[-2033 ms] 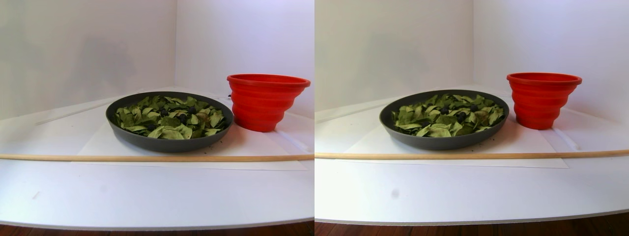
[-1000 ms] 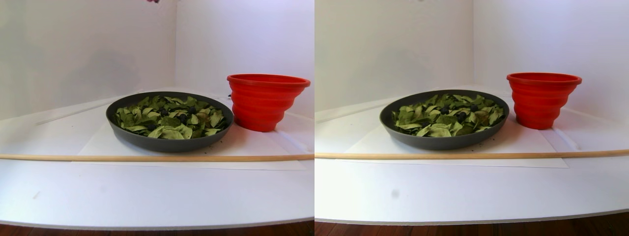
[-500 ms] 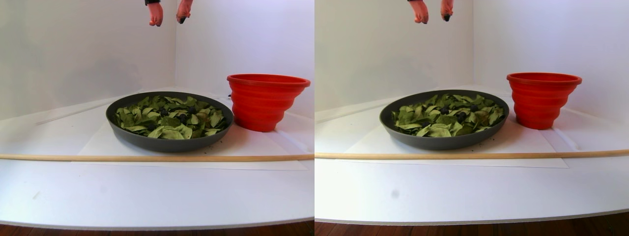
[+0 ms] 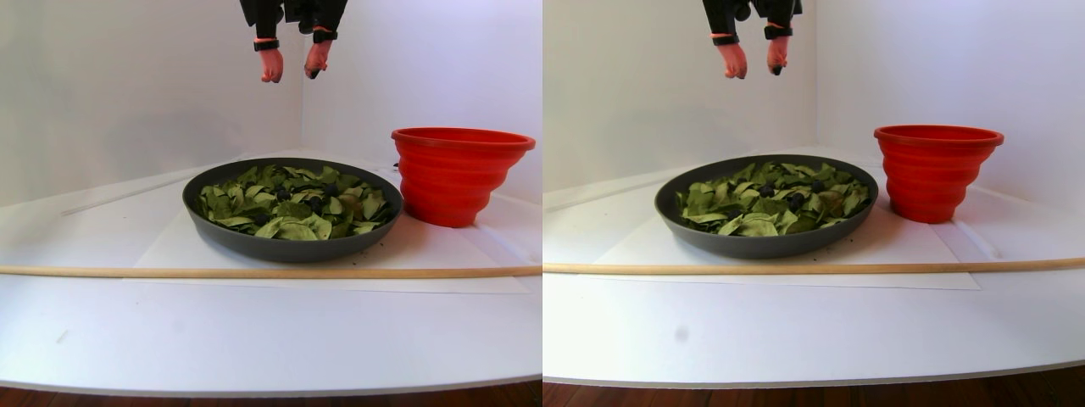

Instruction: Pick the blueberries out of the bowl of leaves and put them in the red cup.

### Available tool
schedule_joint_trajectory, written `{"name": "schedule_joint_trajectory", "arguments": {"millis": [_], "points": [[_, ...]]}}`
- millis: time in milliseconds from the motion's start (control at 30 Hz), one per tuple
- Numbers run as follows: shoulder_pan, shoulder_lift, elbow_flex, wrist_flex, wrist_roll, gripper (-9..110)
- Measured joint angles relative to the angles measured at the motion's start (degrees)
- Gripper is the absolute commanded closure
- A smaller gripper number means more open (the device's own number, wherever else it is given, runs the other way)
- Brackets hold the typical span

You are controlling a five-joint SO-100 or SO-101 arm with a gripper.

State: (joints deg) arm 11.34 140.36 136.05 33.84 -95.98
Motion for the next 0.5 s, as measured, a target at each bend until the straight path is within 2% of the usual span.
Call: {"name": "schedule_joint_trajectory", "arguments": {"millis": [500], "points": [[-1.2,-7.7,1.4,-7.6,0.0,83]]}}
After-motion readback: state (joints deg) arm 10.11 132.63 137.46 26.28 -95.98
